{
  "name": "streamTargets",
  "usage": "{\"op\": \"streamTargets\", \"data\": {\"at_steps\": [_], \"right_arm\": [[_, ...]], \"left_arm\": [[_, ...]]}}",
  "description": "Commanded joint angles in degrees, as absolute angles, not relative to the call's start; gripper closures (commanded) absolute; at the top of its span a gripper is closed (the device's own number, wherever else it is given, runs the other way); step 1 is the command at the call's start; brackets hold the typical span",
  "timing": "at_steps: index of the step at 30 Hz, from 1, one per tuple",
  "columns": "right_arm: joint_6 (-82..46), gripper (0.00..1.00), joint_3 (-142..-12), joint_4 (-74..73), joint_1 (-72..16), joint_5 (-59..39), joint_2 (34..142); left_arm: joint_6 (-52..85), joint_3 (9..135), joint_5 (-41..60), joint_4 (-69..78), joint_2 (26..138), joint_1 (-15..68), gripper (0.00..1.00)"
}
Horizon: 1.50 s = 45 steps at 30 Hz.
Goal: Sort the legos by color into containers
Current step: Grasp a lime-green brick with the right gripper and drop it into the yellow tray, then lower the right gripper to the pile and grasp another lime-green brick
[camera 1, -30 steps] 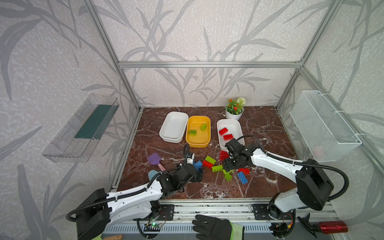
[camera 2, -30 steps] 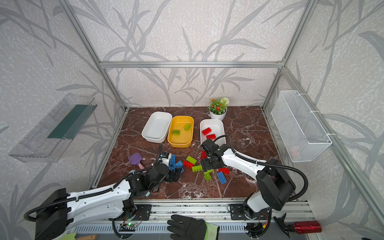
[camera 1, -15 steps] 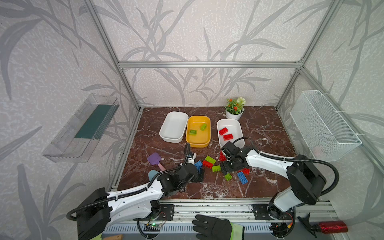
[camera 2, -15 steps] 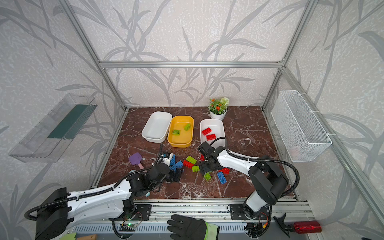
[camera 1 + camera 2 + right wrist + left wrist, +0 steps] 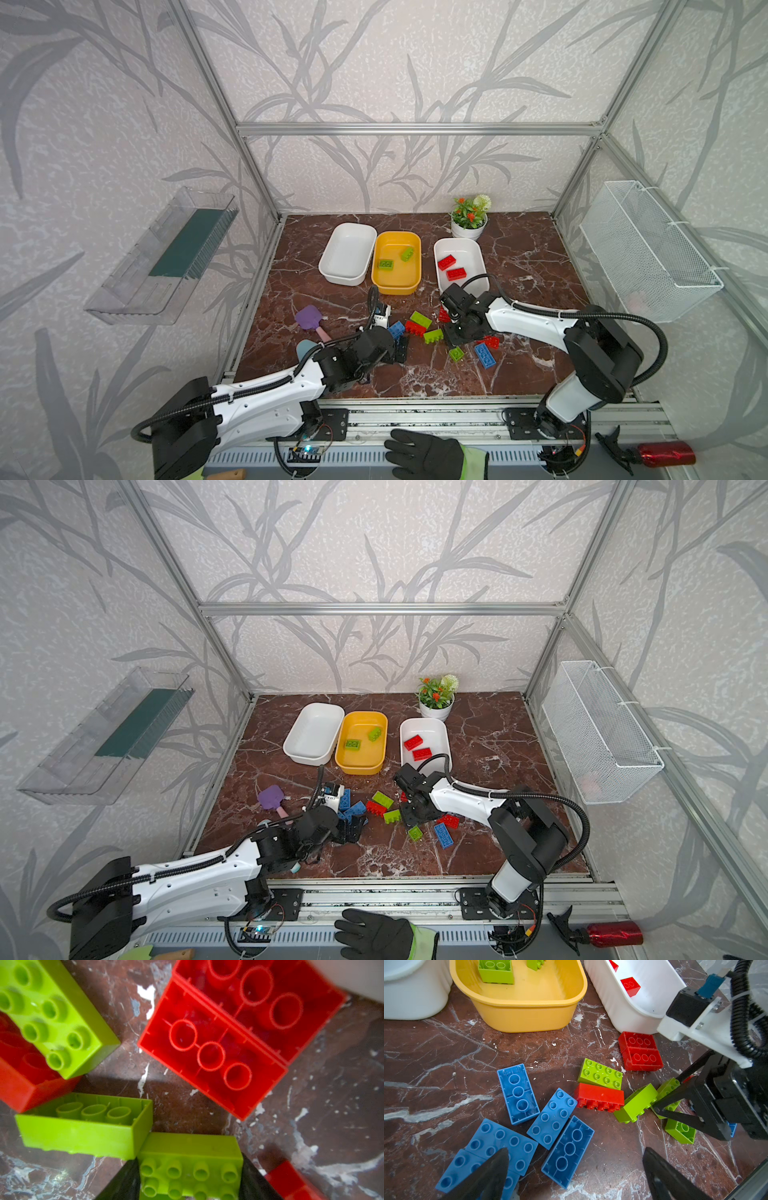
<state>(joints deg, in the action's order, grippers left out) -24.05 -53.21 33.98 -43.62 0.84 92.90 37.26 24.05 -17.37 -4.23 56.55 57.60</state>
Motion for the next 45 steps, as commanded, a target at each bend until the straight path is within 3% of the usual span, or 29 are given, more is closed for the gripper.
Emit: {"op": "streamTargets", "data": {"at_steps": [1, 10, 14, 28, 35, 38, 40, 45], "right_arm": [[-23.82, 0.48, -55.43, 38.16, -43.96, 3.31, 89.94], [-21.32, 0.49, -62.53, 43.43, -43.97, 5.71, 83.81], [-17.93, 0.49, -66.99, 37.25, -43.9, 6.94, 85.18], [-10.43, 0.48, -108.79, 40.59, -40.54, 3.22, 119.17], [-9.33, 0.39, -134.81, 49.91, -37.8, -1.48, 136.91], [-9.01, 0.19, -148.04, 55.91, -37.44, -2.97, 144.49], [-8.89, 0.15, -156.08, 60.23, -37.35, -3.55, 148.4], [-9.38, 0.14, -157.76, 65.19, -37.44, -4.93, 146.84]], "left_arm": [[37.92, 22.7, -19.28, -4.4, 54.75, 57.67, 0.01], [38.15, 20.59, -21.74, -5.67, 49.74, 57.74, 0.01], [38.74, 19.26, -23.69, -7.35, 46.94, 57.73, 0.01], [41.82, 13.41, -33.69, -19.51, 27.66, 57.39, 0.01], [42.87, 12.1, -35.84, -24.04, 18.89, 57.12, 0.01], [42.98, 12.19, -35.8, -24.1, 19.09, 56.91, 0.01], [42.74, 12.74, -35.64, -23.77, 20.26, 56.87, 0.01], [41.28, 14.13, -34.75, -21.07, 24.62, 56.78, 0.01]]}}
